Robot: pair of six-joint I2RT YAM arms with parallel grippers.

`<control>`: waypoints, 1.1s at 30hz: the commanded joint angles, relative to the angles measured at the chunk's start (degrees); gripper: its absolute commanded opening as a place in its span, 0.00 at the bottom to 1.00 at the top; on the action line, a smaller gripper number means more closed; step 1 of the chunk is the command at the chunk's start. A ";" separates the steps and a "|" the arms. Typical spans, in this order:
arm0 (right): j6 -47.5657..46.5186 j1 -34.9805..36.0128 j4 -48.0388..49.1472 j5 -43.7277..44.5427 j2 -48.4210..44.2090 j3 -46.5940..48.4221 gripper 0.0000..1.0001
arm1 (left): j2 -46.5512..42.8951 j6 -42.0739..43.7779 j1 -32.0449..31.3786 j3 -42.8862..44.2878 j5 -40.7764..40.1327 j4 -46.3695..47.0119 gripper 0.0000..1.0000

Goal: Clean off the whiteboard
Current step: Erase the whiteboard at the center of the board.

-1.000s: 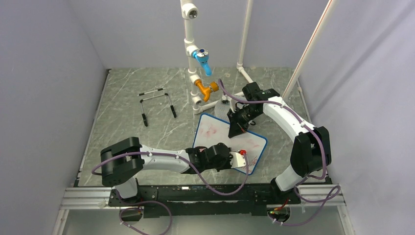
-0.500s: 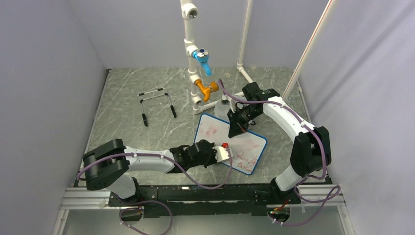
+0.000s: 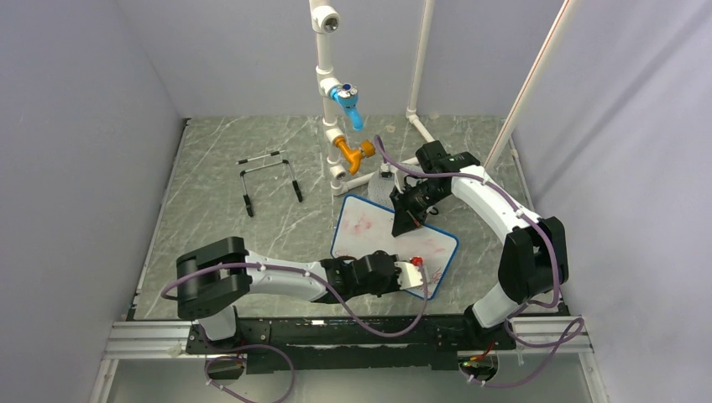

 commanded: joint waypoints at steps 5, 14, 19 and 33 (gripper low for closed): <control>-4.52 1.00 2.99 -4.86 -1.38 -0.05 0.00 | 4.46 -1.45 -1.36 7.64 -3.92 7.07 0.00; -4.66 1.00 2.88 -5.03 -1.55 0.01 0.00 | -1.14 -5.73 1.71 -3.48 -15.17 6.90 0.00; -4.53 0.99 2.94 -5.00 -1.44 0.04 0.00 | -3.20 -6.59 2.80 -5.87 -15.35 8.12 0.00; -4.52 0.96 2.94 -4.95 -1.34 -0.07 0.00 | 4.68 0.07 -3.65 4.82 -9.73 11.87 0.00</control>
